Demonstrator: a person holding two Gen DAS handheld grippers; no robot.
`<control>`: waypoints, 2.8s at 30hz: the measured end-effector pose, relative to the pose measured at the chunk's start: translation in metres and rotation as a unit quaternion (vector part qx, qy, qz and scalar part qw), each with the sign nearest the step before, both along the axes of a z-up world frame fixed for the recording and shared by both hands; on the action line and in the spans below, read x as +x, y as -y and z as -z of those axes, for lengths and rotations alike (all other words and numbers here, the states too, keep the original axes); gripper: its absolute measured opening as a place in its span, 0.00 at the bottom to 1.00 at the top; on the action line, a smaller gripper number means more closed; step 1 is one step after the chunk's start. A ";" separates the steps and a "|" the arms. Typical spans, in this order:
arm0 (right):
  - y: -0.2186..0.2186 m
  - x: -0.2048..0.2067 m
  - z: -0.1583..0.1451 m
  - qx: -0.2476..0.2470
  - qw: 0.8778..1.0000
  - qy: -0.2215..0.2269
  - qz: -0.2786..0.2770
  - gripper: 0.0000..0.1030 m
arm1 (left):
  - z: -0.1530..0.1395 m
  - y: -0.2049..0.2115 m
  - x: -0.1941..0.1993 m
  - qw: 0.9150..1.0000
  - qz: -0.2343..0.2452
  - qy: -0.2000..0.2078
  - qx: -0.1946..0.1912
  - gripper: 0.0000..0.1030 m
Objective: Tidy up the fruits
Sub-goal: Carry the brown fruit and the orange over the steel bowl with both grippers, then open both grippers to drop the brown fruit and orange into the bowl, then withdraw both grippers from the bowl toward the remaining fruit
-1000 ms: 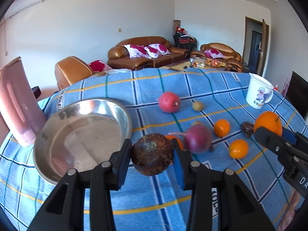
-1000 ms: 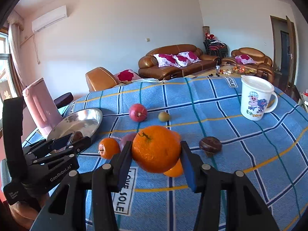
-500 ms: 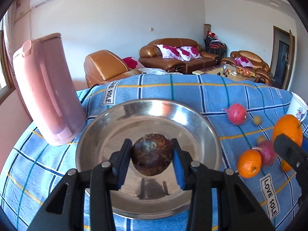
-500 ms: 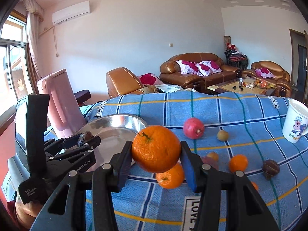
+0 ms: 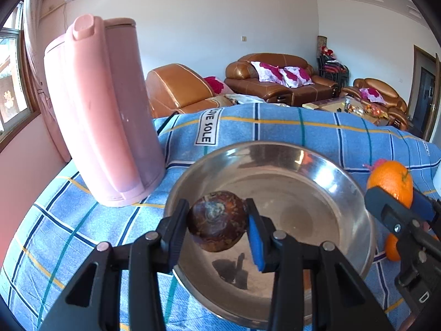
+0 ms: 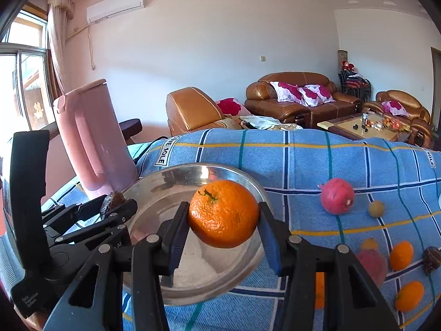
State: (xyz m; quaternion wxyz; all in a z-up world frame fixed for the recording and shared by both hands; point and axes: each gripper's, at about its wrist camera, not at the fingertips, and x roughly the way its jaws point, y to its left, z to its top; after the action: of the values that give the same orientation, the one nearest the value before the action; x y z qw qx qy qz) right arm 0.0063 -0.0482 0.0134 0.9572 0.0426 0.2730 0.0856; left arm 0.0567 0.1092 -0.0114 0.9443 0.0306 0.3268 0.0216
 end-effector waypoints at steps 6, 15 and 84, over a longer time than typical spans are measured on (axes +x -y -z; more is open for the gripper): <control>-0.013 0.021 0.019 -0.012 1.000 -0.022 -0.014 0.49 | 0.013 -0.008 0.010 1.000 -0.017 -0.023 0.001 0.41; -0.015 0.031 0.027 -0.018 0.998 -0.051 -0.022 0.49 | 0.026 -0.002 0.015 0.999 -0.022 -0.047 0.007 0.41; 0.100 -0.057 0.012 -0.045 0.988 0.013 0.148 0.72 | 0.000 0.083 -0.077 0.997 0.000 0.080 0.022 1.00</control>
State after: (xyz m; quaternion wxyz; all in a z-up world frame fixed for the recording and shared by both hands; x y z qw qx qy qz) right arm -0.0511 -0.1478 0.0014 0.9638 0.0385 0.2547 -0.0684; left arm -0.0206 0.0262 -0.0110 0.9665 0.0495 0.2500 0.0316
